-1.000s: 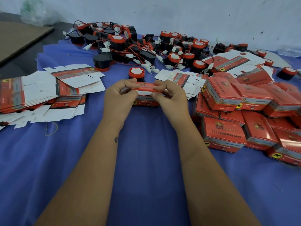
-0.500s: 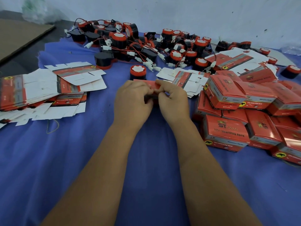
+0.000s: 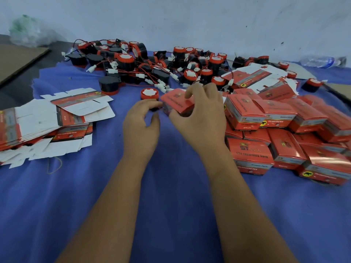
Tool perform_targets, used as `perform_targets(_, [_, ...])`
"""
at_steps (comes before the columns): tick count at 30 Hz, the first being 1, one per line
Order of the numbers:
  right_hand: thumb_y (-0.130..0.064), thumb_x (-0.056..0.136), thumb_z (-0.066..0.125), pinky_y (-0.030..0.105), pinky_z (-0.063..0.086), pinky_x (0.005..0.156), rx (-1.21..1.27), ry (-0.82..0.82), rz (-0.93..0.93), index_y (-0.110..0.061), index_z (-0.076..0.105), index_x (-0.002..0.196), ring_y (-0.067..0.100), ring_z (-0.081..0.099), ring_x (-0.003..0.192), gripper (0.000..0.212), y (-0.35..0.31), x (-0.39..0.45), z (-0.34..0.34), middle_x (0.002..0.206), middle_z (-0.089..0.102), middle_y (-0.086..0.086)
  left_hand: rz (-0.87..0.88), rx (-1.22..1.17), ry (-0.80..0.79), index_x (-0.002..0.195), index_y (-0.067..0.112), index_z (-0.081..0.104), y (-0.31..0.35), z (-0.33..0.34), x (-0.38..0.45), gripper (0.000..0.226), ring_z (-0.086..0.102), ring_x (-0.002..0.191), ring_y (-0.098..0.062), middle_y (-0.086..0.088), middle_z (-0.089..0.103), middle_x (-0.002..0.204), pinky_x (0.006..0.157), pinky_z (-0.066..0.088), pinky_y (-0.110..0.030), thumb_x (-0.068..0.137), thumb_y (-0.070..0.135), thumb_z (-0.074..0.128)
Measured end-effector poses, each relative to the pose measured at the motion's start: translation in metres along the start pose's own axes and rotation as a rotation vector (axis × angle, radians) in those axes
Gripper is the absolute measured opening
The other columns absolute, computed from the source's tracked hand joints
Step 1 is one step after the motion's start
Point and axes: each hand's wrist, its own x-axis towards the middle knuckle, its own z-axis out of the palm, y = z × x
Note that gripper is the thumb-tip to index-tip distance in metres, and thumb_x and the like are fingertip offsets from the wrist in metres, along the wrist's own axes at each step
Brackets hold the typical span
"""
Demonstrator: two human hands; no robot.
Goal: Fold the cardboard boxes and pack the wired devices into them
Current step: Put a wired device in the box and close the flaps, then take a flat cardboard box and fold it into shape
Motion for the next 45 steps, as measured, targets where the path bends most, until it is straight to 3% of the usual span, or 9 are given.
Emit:
perform_targets(9, [-0.034,0.083,0.061,0.038,0.031,0.084,-0.42,0.108,0.061,-0.015,0.063,0.096,0.03,0.05,0.097,0.023,0.039,-0.016,-0.057,0.105,0.055,0.007,-0.162,0.166,-0.215,0.107,0.02,0.072,-0.014,0.004,0.0,0.027,0.055,0.059,-0.002,0.002,0.062,0.103,0.049,0.037,-0.01,0.092,0.008,0.053])
perform_targets(15, [-0.021,0.082,0.058,0.046,0.022,0.102,-0.602,0.121,0.193,-0.012,0.062,0.107,0.037,0.038,0.123,0.028,0.023,-0.013,-0.05,0.126,0.05,0.014,-0.133,0.326,-0.285,0.114,0.018,0.072,-0.013,0.005,-0.001,0.028,0.059,0.098,-0.023,-0.008,0.066,0.113,0.077,0.045,-0.031,0.095,0.011,0.053])
perform_targets(19, [-0.009,0.083,0.056,0.041,0.036,0.093,-0.227,-0.023,-0.003,-0.008,0.06,0.117,0.034,0.047,0.113,0.034,-0.011,0.001,-0.013,0.125,0.052,0.015,0.116,0.591,-0.344,0.127,0.016,0.06,-0.002,0.019,-0.006,0.035,0.046,0.12,-0.024,-0.004,0.058,0.13,0.092,0.038,-0.033,0.094,0.016,0.049])
perform_targets(24, [-0.031,0.1,0.043,0.044,0.027,0.113,0.124,-0.338,0.429,-0.009,0.037,0.145,0.03,0.028,0.139,0.051,0.0,0.022,0.029,0.151,0.034,0.013,0.263,0.8,-0.876,0.155,0.02,0.025,0.004,0.043,0.0,0.056,0.016,0.149,-0.023,-0.001,0.024,0.162,0.122,0.011,-0.041,0.101,0.033,0.036])
perform_targets(30, [-0.048,0.102,0.03,0.046,0.006,0.119,-0.259,-0.493,0.359,-0.016,0.018,0.154,0.032,0.002,0.149,0.062,0.029,0.004,0.045,0.161,0.007,0.02,-0.068,0.95,-0.5,0.148,0.025,0.035,-0.016,0.02,0.011,0.054,0.029,0.14,-0.032,-0.008,0.03,0.154,0.116,0.023,-0.047,0.101,0.051,0.033])
perform_targets(33, [-0.051,0.098,0.036,0.049,0.024,0.115,-0.029,-0.52,0.321,-0.023,0.047,0.139,0.028,0.037,0.136,0.051,0.019,-0.002,0.048,0.144,0.047,0.011,-0.256,0.913,-0.382,0.142,0.016,0.046,-0.021,-0.001,0.016,0.05,0.024,0.142,-0.038,-0.01,0.034,0.155,0.116,0.023,-0.047,0.1,0.041,0.038])
perform_targets(36, [-0.031,0.096,0.054,0.033,0.048,0.092,0.493,-0.368,0.38,-0.024,0.066,0.117,0.012,0.06,0.102,0.026,0.002,-0.013,0.049,0.106,0.068,-0.008,-0.257,0.827,-0.265,0.125,0.011,0.065,-0.023,-0.012,0.014,0.043,0.025,0.142,-0.037,-0.01,0.05,0.144,0.115,0.024,-0.047,0.1,0.032,0.037])
perform_targets(41, [-0.019,0.089,0.058,0.044,0.039,0.104,0.144,-0.208,0.2,-0.016,0.059,0.13,0.024,0.046,0.125,0.041,0.02,-0.009,0.048,0.132,0.057,0.005,-0.156,0.794,-0.214,0.107,0.01,0.071,-0.018,-0.01,0.013,0.035,0.036,0.136,-0.035,-0.01,0.065,0.12,0.106,0.033,-0.045,0.095,0.031,0.046])
perform_targets(45, [-0.032,0.084,0.064,0.042,0.037,0.108,0.149,-0.423,0.305,-0.026,0.045,0.143,0.024,0.043,0.13,0.062,0.03,-0.002,0.044,0.142,0.048,0.0,-0.144,0.818,-0.237,0.12,0.016,0.061,-0.014,-0.004,0.013,0.036,0.047,0.119,-0.033,-0.01,0.064,0.112,0.095,0.036,-0.042,0.088,0.032,0.054])
